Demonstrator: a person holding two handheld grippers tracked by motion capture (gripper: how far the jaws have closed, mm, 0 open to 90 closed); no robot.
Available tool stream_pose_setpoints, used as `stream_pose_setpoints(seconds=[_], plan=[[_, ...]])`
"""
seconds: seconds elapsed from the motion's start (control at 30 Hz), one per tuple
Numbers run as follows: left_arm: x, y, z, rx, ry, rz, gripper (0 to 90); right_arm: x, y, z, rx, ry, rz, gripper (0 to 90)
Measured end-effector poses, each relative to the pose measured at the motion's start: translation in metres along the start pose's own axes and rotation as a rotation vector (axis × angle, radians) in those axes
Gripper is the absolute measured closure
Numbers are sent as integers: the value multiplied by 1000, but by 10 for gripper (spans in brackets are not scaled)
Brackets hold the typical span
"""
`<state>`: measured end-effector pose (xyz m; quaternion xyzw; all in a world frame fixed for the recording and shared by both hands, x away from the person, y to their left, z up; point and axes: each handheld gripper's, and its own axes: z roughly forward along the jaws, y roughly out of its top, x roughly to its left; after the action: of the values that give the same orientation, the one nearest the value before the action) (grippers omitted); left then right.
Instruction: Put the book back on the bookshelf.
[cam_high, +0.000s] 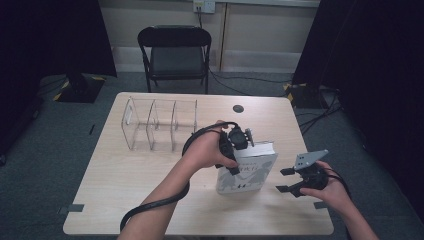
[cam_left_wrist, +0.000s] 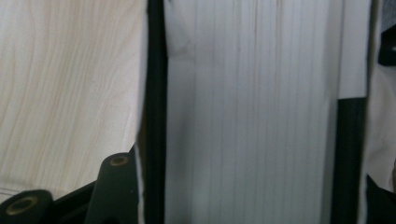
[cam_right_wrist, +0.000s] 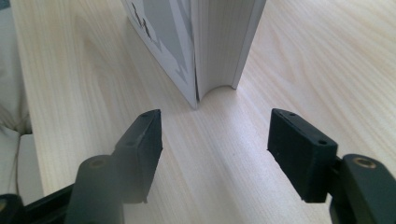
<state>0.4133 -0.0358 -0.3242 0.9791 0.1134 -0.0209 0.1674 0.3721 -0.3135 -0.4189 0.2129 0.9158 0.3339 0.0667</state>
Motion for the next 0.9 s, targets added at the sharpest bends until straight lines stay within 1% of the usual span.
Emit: stream_pose_setpoints(seconds=[0.07,0.1,0.13,0.2,0.23,0.27,0.37,0.5,0.57,0.63,0.67,0.7,0.83,0.9], plan=[[1,1,0,9,0,-6,462,1,-3,4,0,-6,1,350],[1,1,-1,10,1,-1,460,1,-4,6,-2,-4,7,351],[2,1,-2,-4,-4,-10,466,2,-6,8,-4,1,11,350],[3,2,-4,-8,1,-17,479,3,-9,13,0,4,15,350],[3,4,-4,1,5,-5,483,3,-10,14,0,5,13,350],[3,5,-4,4,1,-12,480,4,-11,17,3,6,14,350],[3,6,-1,-12,-12,-13,456,4,-13,20,4,12,16,350],[4,9,3,2,-24,-15,430,5,-16,22,0,14,26,350],[3,9,3,11,-26,-10,437,5,-18,23,-4,15,29,350],[3,10,3,18,-19,2,437,5,-20,24,-4,16,33,350],[2,10,3,29,-11,-3,440,5,-20,24,-3,17,34,350],[2,11,4,39,-8,3,447,6,-20,24,0,16,36,350],[0,11,3,43,5,-4,468,7,-19,24,1,15,30,350],[-1,11,3,40,12,2,481,6,-19,24,0,15,32,350]])
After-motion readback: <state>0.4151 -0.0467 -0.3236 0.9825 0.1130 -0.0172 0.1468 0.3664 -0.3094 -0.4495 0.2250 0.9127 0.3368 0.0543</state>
